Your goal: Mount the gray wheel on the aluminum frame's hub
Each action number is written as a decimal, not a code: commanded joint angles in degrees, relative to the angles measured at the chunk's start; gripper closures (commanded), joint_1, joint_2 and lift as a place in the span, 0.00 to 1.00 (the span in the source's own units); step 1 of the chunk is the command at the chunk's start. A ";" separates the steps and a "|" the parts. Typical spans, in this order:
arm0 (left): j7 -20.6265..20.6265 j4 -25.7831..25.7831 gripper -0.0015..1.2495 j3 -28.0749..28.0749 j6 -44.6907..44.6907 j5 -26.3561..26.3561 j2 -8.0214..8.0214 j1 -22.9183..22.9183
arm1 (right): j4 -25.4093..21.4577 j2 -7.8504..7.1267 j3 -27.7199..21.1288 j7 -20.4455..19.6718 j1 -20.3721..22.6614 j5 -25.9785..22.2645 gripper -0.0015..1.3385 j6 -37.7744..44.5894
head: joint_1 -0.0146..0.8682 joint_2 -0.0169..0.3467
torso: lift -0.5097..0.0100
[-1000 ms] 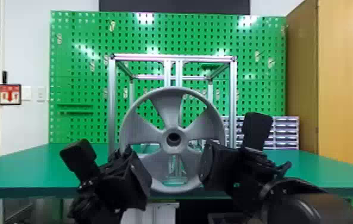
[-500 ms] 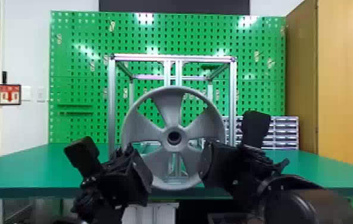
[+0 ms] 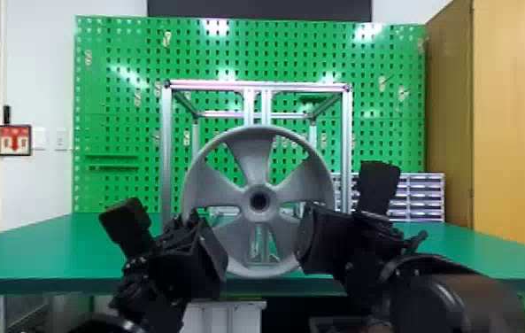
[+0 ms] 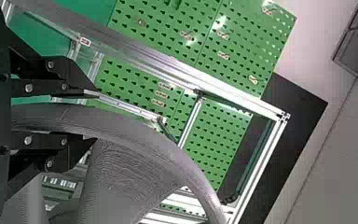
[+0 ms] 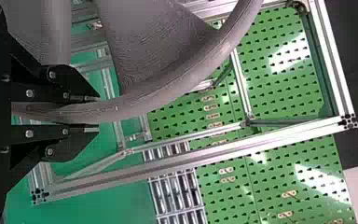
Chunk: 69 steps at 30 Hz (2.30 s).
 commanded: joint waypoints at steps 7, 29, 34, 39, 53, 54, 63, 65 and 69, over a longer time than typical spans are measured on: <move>0.00 1.42 0.72 -0.05 0.35 -0.77 -0.32 -1.17 | 1.48 0.05 -0.09 0.01 -1.70 -0.67 0.80 2.11 | 0.01 0.06 | 0.02; 0.00 4.06 0.72 0.48 0.53 -1.74 -1.20 -2.76 | 7.10 0.05 -1.23 0.01 -5.57 -1.72 0.80 4.31 | 0.01 0.06 | 0.02; 0.00 4.68 0.72 0.65 0.53 -2.09 -1.47 -3.11 | 8.69 0.05 -1.41 0.01 -6.36 -1.55 0.80 4.22 | 0.01 0.06 | 0.02; 0.00 5.55 0.72 0.83 0.53 -2.27 -1.55 -3.55 | 9.56 0.05 -1.41 0.01 -6.80 -1.11 0.80 4.13 | 0.01 0.06 | 0.02; 0.00 7.14 0.72 1.18 0.18 -2.88 -1.73 -4.43 | 9.65 0.05 -1.32 0.01 -6.89 -0.76 0.80 3.96 | 0.01 0.06 | 0.02; 0.00 7.14 0.72 1.09 0.18 -2.88 -1.73 -4.43 | 9.65 0.05 -1.32 -0.08 -6.89 -0.76 0.80 3.87 | 0.01 0.06 | 0.02; 0.00 7.14 0.72 1.00 0.09 -3.14 -1.73 -4.34 | 9.65 0.05 -1.32 0.01 -6.80 -0.67 0.80 3.78 | 0.01 0.06 | 0.02; 0.00 7.14 0.72 1.00 0.09 -3.23 -1.73 -4.34 | 9.65 0.05 -1.32 0.01 -6.71 -0.67 0.80 3.69 | 0.01 0.06 | 0.02; 0.00 7.14 0.72 1.18 0.00 -3.41 -1.73 -4.34 | 9.65 0.05 -1.32 0.01 -6.71 -0.58 0.80 3.69 | 0.01 0.06 | 0.02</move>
